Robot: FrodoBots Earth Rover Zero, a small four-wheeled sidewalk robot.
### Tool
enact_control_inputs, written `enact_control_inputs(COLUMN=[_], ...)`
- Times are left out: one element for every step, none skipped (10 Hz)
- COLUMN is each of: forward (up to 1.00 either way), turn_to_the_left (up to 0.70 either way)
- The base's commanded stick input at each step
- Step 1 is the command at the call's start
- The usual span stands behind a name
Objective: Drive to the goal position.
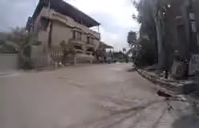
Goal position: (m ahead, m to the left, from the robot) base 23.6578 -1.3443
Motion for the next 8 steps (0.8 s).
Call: enact_control_inputs(forward=[1.00, 1.00, 1.00, 1.00, 1.00, 1.00, 1.00, 1.00], turn_to_the_left=[-0.39, -0.40, -0.40, -0.40, -0.40, -0.40, -0.40, -0.30])
